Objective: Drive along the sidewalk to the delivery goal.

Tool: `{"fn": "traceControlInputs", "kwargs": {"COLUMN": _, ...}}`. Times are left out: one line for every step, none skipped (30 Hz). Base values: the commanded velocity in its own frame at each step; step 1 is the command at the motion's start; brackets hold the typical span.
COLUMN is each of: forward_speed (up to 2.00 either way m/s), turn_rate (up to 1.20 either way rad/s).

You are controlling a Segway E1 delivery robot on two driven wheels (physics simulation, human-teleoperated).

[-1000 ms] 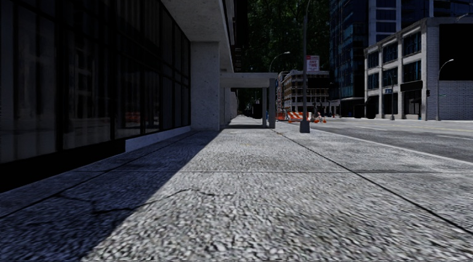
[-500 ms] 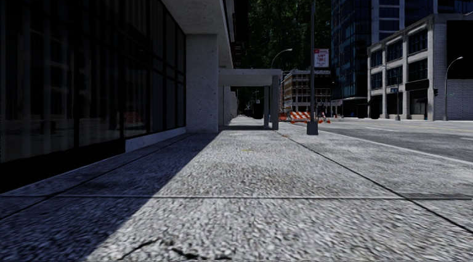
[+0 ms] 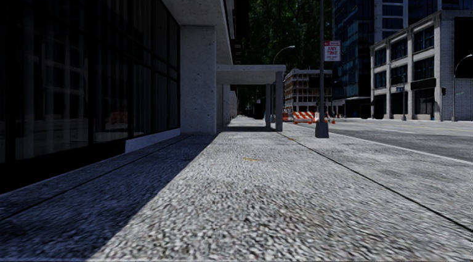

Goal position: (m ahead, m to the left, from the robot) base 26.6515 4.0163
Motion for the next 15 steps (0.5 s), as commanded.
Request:
{"fn": "traceControlInputs", "kwargs": {"forward_speed": 2.00, "turn_rate": 0.00}}
{"fn": "traceControlInputs", "kwargs": {"forward_speed": 2.00, "turn_rate": 0.00}}
{"fn": "traceControlInputs", "kwargs": {"forward_speed": 2.00, "turn_rate": 0.00}}
{"fn": "traceControlInputs", "kwargs": {"forward_speed": 2.00, "turn_rate": 0.00}}
{"fn": "traceControlInputs", "kwargs": {"forward_speed": 2.00, "turn_rate": 0.00}}
{"fn": "traceControlInputs", "kwargs": {"forward_speed": 2.00, "turn_rate": 0.00}}
{"fn": "traceControlInputs", "kwargs": {"forward_speed": 2.00, "turn_rate": 0.00}}
{"fn": "traceControlInputs", "kwargs": {"forward_speed": 2.00, "turn_rate": 0.00}}
{"fn": "traceControlInputs", "kwargs": {"forward_speed": 2.00, "turn_rate": 0.00}}
{"fn": "traceControlInputs", "kwargs": {"forward_speed": 2.00, "turn_rate": 0.00}}
{"fn": "traceControlInputs", "kwargs": {"forward_speed": 2.00, "turn_rate": 0.00}}
{"fn": "traceControlInputs", "kwargs": {"forward_speed": 2.00, "turn_rate": 0.00}}
{"fn": "traceControlInputs", "kwargs": {"forward_speed": 2.00, "turn_rate": 0.00}}
{"fn": "traceControlInputs", "kwargs": {"forward_speed": 2.00, "turn_rate": 0.00}}
{"fn": "traceControlInputs", "kwargs": {"forward_speed": 2.00, "turn_rate": 0.00}}
